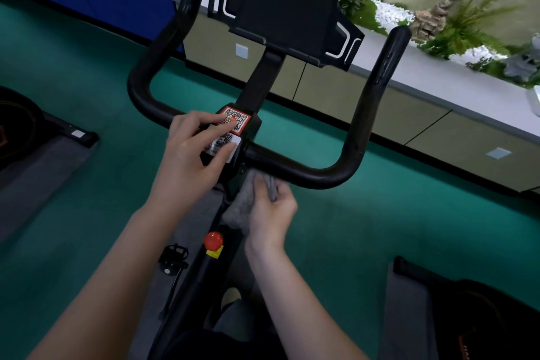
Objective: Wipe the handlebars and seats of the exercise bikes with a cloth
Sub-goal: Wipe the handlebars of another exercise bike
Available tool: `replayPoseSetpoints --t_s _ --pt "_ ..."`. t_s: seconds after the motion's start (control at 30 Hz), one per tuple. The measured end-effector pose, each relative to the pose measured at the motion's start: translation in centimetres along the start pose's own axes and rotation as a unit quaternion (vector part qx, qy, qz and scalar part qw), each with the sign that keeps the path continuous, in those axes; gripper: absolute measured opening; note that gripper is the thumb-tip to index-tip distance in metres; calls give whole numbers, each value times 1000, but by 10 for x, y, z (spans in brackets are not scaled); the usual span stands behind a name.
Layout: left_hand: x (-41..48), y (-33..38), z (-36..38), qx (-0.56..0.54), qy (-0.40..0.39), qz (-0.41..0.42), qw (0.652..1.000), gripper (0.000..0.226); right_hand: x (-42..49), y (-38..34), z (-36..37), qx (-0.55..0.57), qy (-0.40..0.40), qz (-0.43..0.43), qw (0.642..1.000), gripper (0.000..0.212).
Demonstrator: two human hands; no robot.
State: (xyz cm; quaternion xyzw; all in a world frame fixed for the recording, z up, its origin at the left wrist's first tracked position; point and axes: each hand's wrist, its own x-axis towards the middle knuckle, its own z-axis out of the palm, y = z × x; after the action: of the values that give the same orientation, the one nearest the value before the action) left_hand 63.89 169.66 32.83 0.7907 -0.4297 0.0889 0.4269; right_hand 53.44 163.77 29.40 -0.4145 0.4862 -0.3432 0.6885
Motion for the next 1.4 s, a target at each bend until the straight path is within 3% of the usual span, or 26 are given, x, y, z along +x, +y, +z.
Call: replayPoseSetpoints --t_s 0.33,0.47,0.6,0.67,0.77,0.87,0.93,1.07,1.27,1.4 --pt "1 0 -1 0 -7 10 1000 33 -1 -9 4 122 -3 81 989 13" --pt "0 2 -1 -4 -10 0 1000 32 4 -27 -33 109 49 70 990 18" --pt "0 4 0 9 -13 1 1000 31 8 -52 -70 116 105 46 987 9" --pt "1 7 1 33 -13 1 999 34 11 -60 -82 80 138 5 987 9" --pt "3 16 5 52 -12 3 999 40 13 -67 -92 -49 181 -166 968 12" --pt "4 21 10 54 -22 5 998 42 13 -66 -89 -203 128 -389 889 16" --pt "4 21 12 59 -21 3 998 41 12 -57 -82 -283 72 -468 834 24" --pt "3 17 11 56 -23 4 998 41 14 -46 -79 -340 39 -493 800 39" --pt "3 19 9 58 -33 3 998 41 42 -81 -97 -371 107 -460 799 27" --pt "2 29 11 88 -29 18 996 40 39 -96 -93 -384 68 -480 786 27"
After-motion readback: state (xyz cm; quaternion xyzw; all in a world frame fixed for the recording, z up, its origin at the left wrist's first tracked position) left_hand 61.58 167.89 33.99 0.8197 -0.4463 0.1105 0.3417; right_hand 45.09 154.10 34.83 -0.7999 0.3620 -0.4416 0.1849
